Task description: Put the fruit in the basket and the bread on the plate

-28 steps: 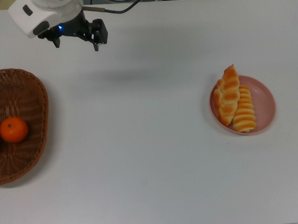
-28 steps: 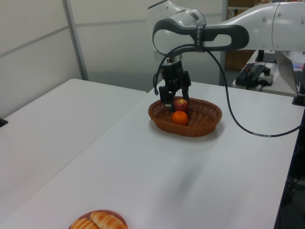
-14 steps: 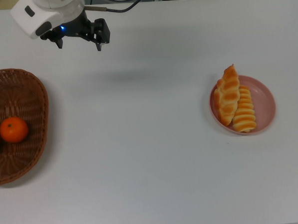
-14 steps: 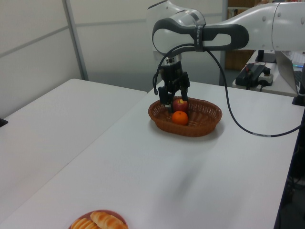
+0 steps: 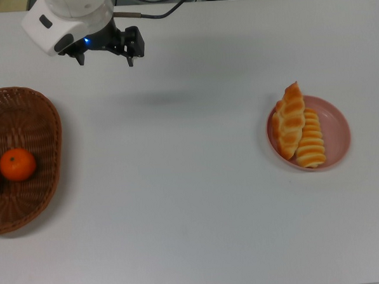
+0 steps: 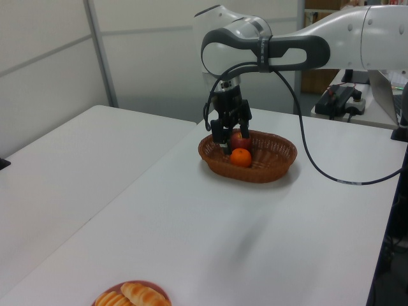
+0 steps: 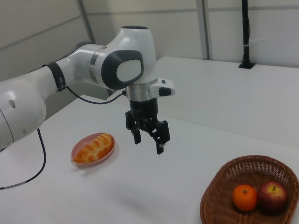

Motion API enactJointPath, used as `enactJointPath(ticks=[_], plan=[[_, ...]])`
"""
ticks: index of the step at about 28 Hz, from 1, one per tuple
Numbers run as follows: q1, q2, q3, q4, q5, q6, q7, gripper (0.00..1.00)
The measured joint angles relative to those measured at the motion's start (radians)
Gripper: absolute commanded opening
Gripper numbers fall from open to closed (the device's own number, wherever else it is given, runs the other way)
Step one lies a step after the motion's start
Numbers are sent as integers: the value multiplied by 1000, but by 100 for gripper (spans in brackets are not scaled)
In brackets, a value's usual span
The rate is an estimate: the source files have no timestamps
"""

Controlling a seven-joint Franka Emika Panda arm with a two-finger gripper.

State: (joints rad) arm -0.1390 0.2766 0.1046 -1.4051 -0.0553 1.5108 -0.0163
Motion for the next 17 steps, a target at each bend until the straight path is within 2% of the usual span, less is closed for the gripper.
enactJointPath(ticks=[17], plan=[[0,10,0,-1,0,0,-15,100]])
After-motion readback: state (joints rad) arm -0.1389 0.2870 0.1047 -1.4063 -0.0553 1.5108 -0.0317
